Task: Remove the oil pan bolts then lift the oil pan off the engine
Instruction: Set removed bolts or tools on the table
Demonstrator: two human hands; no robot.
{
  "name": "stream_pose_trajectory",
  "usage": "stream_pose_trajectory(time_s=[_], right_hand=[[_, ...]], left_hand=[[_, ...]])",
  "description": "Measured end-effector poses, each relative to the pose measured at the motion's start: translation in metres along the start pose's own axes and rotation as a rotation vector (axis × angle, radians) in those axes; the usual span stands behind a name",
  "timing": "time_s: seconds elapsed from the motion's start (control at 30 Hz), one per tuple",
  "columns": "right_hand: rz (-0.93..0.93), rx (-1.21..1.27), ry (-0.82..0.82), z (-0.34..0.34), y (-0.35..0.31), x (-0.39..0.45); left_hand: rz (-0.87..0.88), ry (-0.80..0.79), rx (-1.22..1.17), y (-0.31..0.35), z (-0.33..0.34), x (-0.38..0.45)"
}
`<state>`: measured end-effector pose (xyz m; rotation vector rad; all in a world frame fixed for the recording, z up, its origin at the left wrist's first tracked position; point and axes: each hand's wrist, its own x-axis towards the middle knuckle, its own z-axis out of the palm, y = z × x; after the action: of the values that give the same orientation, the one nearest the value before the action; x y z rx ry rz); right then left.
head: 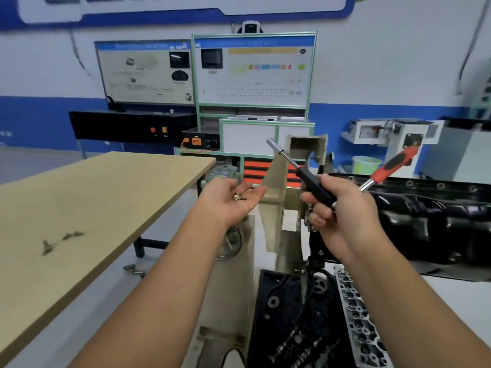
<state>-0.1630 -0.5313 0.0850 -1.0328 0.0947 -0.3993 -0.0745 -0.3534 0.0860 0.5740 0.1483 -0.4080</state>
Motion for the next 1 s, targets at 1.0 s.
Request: stream_pose_trajectory(time_s=[1.0], right_hand=[[0.357,-0.036,-0.155,0.265,0.244,-0.070]], left_hand=[[0.612,1.115,1.972,0.229,-0.295,-0.064]])
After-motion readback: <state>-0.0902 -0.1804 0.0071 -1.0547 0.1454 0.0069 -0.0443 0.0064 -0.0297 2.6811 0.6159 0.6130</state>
